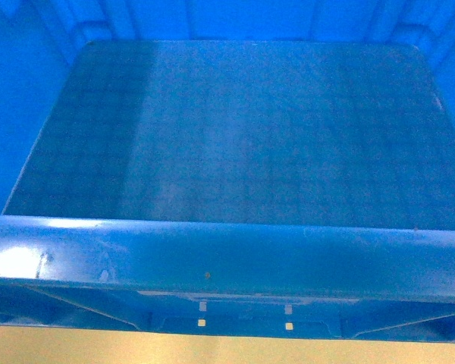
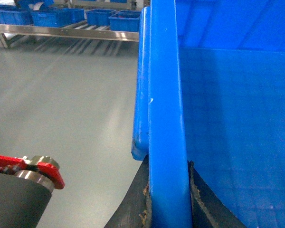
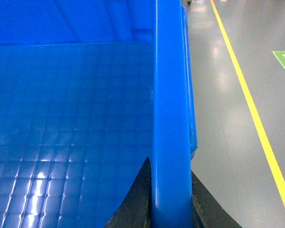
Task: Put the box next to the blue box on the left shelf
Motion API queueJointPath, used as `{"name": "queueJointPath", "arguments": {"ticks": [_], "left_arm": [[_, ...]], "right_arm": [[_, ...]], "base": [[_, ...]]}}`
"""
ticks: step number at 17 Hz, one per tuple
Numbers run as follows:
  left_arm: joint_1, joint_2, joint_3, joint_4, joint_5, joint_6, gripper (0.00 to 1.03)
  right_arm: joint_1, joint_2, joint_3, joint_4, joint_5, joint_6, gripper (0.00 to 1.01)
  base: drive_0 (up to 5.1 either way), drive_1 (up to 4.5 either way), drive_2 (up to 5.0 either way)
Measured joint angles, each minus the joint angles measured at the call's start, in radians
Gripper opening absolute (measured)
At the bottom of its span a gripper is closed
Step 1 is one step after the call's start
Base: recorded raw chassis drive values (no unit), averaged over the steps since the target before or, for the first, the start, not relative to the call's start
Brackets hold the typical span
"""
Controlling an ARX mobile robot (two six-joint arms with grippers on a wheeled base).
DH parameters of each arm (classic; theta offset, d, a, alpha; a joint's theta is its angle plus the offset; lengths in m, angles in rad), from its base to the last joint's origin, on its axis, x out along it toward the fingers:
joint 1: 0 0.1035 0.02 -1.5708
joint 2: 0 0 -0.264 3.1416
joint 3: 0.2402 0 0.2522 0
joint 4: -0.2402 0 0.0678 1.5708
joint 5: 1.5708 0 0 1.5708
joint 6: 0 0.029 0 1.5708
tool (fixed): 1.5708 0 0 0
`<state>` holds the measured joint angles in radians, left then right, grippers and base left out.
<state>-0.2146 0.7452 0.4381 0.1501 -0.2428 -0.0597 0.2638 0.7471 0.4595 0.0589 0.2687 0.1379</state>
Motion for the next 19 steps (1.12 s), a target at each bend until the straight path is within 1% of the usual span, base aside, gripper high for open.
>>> {"name": "queueJointPath", "arguments": {"ticks": [13, 19], "left_arm": [[0.000, -0.002, 0.000, -0.002, 0.000, 0.000, 0.09], [0.000, -0.002, 0.000, -0.002, 0.000, 0.000, 0.09]], "right_arm": [[0.000, -0.002, -0.002, -0.002, 0.002, 0.000, 0.08], [0.000, 0.000, -0.002, 0.000, 0.001, 0.000, 0.08]], "base": [[-1.6, -1.56, -1.6], [0.0, 4.04, -4.1]]}}
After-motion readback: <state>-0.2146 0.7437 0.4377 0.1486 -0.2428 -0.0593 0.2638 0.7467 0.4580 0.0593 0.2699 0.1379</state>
